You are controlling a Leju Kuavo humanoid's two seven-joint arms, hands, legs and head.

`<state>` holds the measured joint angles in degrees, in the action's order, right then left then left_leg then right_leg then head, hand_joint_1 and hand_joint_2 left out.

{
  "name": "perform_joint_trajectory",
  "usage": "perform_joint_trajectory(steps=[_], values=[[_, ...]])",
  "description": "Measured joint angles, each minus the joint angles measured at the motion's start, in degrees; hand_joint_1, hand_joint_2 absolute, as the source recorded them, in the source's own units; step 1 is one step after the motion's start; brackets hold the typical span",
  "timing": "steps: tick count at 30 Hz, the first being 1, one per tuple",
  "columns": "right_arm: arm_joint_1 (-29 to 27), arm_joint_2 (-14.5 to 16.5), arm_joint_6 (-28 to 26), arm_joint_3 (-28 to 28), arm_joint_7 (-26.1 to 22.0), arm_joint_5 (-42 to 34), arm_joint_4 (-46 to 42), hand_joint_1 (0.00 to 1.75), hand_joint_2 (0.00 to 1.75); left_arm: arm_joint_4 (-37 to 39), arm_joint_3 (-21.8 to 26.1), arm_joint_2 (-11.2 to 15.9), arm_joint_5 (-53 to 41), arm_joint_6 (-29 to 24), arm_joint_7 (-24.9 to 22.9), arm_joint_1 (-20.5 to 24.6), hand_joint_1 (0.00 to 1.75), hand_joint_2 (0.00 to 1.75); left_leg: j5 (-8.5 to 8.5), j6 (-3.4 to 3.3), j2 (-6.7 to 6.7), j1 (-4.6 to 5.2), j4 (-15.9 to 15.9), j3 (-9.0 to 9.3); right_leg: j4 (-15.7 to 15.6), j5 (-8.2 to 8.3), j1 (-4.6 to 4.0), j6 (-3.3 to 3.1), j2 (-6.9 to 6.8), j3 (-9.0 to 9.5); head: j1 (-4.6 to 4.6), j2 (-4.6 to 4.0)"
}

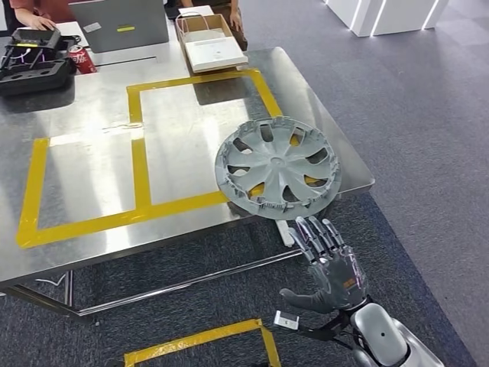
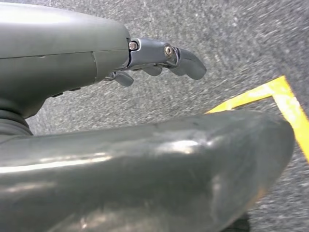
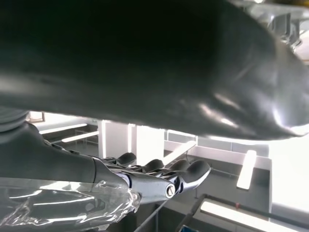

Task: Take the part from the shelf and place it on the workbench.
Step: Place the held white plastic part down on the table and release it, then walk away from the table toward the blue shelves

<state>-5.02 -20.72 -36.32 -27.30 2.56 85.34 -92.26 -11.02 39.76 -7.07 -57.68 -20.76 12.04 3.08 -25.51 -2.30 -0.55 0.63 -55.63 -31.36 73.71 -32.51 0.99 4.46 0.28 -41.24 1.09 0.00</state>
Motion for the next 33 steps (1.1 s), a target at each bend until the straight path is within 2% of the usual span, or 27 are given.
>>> perform_joint_trajectory(steps=[1,2,3,4,5,6,7,9,10,11,12,13,14,15,16,17,19,21,22,24,25,27,29,30,31,32,33], values=[[-0.01,0.0,0.01,-0.01,0.0,-0.02,0.03,0.0,0.0,0.0,0.0,-0.02,0.0,0.0,0.0,-0.03,0.0,0.0,0.55,-0.02,0.0,0.17,-0.03,-0.72,0.32,0.61,-0.07,-0.13,0.0,0.94,0.01,0.0],[0.0,0.0,0.01,-0.02,0.0,-0.04,0.05,0.0,0.0,0.0,0.0,-0.02,-0.01,0.0,0.0,-0.04,0.0,0.0,1.1,-0.01,0.0,0.32,-0.06,-1.39,-1.53,1.96,-0.19,-0.39,0.0,2.97,0.01,0.0],[0.04,0.0,0.02,-0.02,0.0,-0.07,0.06,0.0,0.0,0.0,0.0,-0.03,-0.01,0.0,0.0,-0.05,0.0,0.0,1.62,0.06,-0.01,0.45,-0.09,-1.97,-5.16,3.28,-0.35,-0.75,0.0,5.96,0.01,0.0],[0.13,0.0,0.02,-0.02,0.0,-0.08,0.05,0.0,0.0,0.0,0.0,-0.05,-0.02,-0.01,0.0,-0.05,0.0,0.0,2.09,0.19,-0.03,0.62,-0.13,-2.47,-9.68,3.78,-0.55,-1.15,-0.01,9.34,0.01,0.0],[0.22,0.0,0.02,-0.02,0.0,-0.1,0.03,0.0,0.0,0.0,0.01,-0.07,-0.03,-0.02,0.0,-0.05,0.0,0.0,2.53,0.37,-0.03,0.73,-0.2,-2.81,-13.6,3.77,-0.71,-1.43,-0.02,12.09,-0.05,0.0],[0.29,0.0,0.02,-0.01,-0.01,-0.12,0.02,0.0,0.0,0.0,0.01,-0.09,-0.05,-0.02,0.0,-0.05,0.0,0.0,2.95,0.61,-0.03,0.77,-0.26,-3.03,-16.29,3.42,-0.88,-1.62,-0.02,13.74,-0.02,0.0],[0.33,0.0,0.02,-0.01,-0.02,-0.13,0.02,0.0,0.0,0.0,0.02,-0.1,-0.07,-0.02,0.0,-0.05,0.0,0.0,3.35,0.91,-0.02,0.75,-0.29,-3.19,-17.52,3.1,-1.05,-1.8,-0.02,14.24,0.04,0.0],[0.34,0.01,0.02,-0.02,-0.02,-0.13,0.01,0.0,0.0,0.0,0.03,-0.08,-0.09,-0.04,0.0,-0.11,0.0,0.0,3.7,1.58,-0.04,0.61,-0.43,-3.51,-17.87,3.84,-1.06,-2.42,-0.13,13.41,0.2,0.0],[0.39,0.02,0.02,-0.04,-0.02,-0.14,0.01,0.0,0.0,0.0,0.03,-0.05,-0.09,-0.05,0.0,-0.14,0.0,0.0,2.76,1.99,-0.06,0.55,-1.07,-3.92,-17.94,4.35,-0.95,-2.87,-0.23,12.91,0.15,0.0],[0.44,0.03,0.03,-0.06,-0.02,-0.2,0.01,0.0,0.0,0.0,0.04,-0.04,-0.09,-0.06,0.0,-0.17,0.0,0.0,0.82,2.4,-0.07,0.46,-2.6,-4.59,-18.07,4.98,-0.76,-3.27,-0.35,12.46,0.06,0.0],[0.48,0.04,0.04,-0.09,-0.02,-0.28,0.01,0.0,0.0,0.0,0.04,-0.03,-0.09,-0.08,0.0,-0.17,0.0,0.0,-2.07,2.83,-0.07,0.25,-5.27,-5.53,-18.1,5.65,-0.6,-3.52,-0.44,11.87,0.0,0.0],[0.45,0.04,0.05,-0.1,-0.01,-0.42,0.01,0.0,0.0,0.0,0.04,-0.08,-0.09,-0.09,0.0,-0.15,0.0,0.0,-5.07,3.23,-0.06,0.02,-8.83,-6.61,-18.08,6.34,-0.53,-3.66,-0.45,11.12,-0.09,0.0],[0.39,0.04,0.06,-0.12,-0.01,-0.59,0.01,0.0,0.0,0.0,0.04,-0.1,-0.09,-0.1,0.0,-0.13,0.0,0.0,-7.23,3.58,-0.06,-0.27,-12.47,-7.5,-18.05,7.02,-0.46,-3.65,-0.47,10.34,-0.1,0.0],[0.3,0.04,0.07,-0.13,0.0,-0.72,0.01,0.0,0.0,0.0,0.04,-0.1,-0.1,-0.1,0.0,-0.12,0.0,0.0,-8.03,3.88,-0.05,-0.52,-15.26,-7.89,-18.02,7.65,-0.38,-3.53,-0.49,9.42,-0.09,0.0],[0.2,0.04,0.09,-0.15,0.0,-0.82,0.01,0.0,0.0,0.0,0.04,-0.09,-0.12,-0.11,0.0,-0.12,0.0,0.0,-7.38,4.13,-0.05,-0.75,-16.47,-7.55,-17.98,8.18,-0.29,-3.32,-0.5,8.56,-0.1,0.0],[0.11,0.04,0.13,-0.18,-0.01,-0.88,0.01,0.0,0.0,0.0,0.04,-0.08,-0.15,-0.13,0.0,-0.12,0.0,0.0,-5.72,4.35,-0.05,-0.95,-15.85,-6.34,-17.92,8.67,-0.15,-3.05,-0.5,7.78,-0.09,0.0],[0.01,0.04,0.2,-0.22,-0.06,-0.92,0.01,0.0,0.0,0.0,0.04,-0.09,-0.3,-0.15,0.0,-0.07,0.0,0.0,-2.79,4.71,-0.04,-1.37,-9.92,-1.28,-17.58,9.51,0.04,-2.31,-0.5,6.48,-0.13,0.0],[0.04,0.04,0.22,-0.25,-0.15,-0.93,0.01,0.0,0.0,0.0,0.04,-0.12,-0.44,-0.16,0.05,0.1,0.0,0.0,-3.26,4.34,-0.08,-1.58,-2.64,3.83,-16.84,10.19,-0.02,-1.51,-0.52,5.49,-0.1,0.0],[0.06,0.05,0.23,-0.27,-0.17,-0.95,0.01,0.0,0.0,0.0,0.04,-0.14,-0.48,-0.14,0.09,0.18,0.0,0.0,-4.05,3.92,-0.1,-1.56,-0.62,5.03,-16.58,10.56,-0.06,-1.11,-0.53,5.14,-0.04,0.0],[0.06,0.06,0.27,-0.39,-0.24,-0.99,0.02,0.0,0.0,0.0,0.04,-0.18,-0.52,-0.07,0.16,0.12,0.0,0.0,-4.52,2.86,-0.07,-1.47,0.32,4.92,-16.39,11.24,0.09,-0.33,-0.54,4.65,0.0,0.0],[0.02,0.07,0.31,-0.49,-0.27,-1.02,0.03,0.0,0.0,0.0,0.05,-0.2,-0.52,-0.03,0.12,0.01,0.0,0.0,-4.15,2.36,0.02,-1.43,0.18,4.7,-15.97,10.9,0.22,-0.06,-0.54,4.29,0.04,0.0],[-0.03,0.07,0.39,-0.66,-0.29,-1.09,0.03,0.0,0.0,0.0,0.09,-0.15,-0.52,-0.01,-0.01,-0.12,0.0,0.0,-3.23,1.38,0.22,-1.31,0.19,4.15,-11.7,7.65,0.35,0.27,-0.51,2.45,0.12,0.0],[-0.06,0.07,0.43,-0.77,-0.3,-1.13,0.09,0.0,0.0,0.0,0.14,-0.08,-0.55,-0.01,-0.1,-0.12,0.0,0.0,-2.4,0.84,0.29,-0.93,0.12,3.25,-3.81,2.87,0.25,0.36,-0.49,-0.26,0.17,0.0],[-0.1,0.07,0.43,-0.85,-0.3,-1.15,0.15,0.0,0.0,0.0,0.17,-0.1,-0.58,-0.02,-0.11,-0.16,0.0,0.0,-2.04,0.72,0.3,-0.72,0.09,2.76,-0.82,1.43,0.18,0.31,-0.48,-1.02,0.16,0.0],[-0.14,0.07,0.44,-0.95,-0.3,-1.2,0.22,0.0,0.0,0.0,0.2,-0.12,-0.64,-0.05,-0.12,-0.21,0.0,0.0,-1.76,0.67,0.29,-0.52,0.07,2.31,0.16,1.09,0.06,0.18,-0.48,-0.74,0.16,0.0],[-0.18,0.07,0.44,-1.04,-0.3,-1.26,0.27,0.0,0.0,0.0,0.22,-0.14,-0.72,-0.13,-0.12,-0.27,0.0,0.0,-1.54,0.67,0.27,-0.37,0.06,1.95,-1.21,1.79,-0.08,-0.06,-0.47,0.72,0.15,0.0],[-0.19,0.07,0.45,-1.12,-0.31,-1.32,0.3,0.0,0.0,0.0,0.25,-0.15,-0.8,-0.23,-0.13,-0.29,0.0,0.0,-1.38,0.71,0.25,-0.27,0.06,1.72,-4.69,3.21,-0.24,-0.38,-0.47,3.25,0.16,0.0]])
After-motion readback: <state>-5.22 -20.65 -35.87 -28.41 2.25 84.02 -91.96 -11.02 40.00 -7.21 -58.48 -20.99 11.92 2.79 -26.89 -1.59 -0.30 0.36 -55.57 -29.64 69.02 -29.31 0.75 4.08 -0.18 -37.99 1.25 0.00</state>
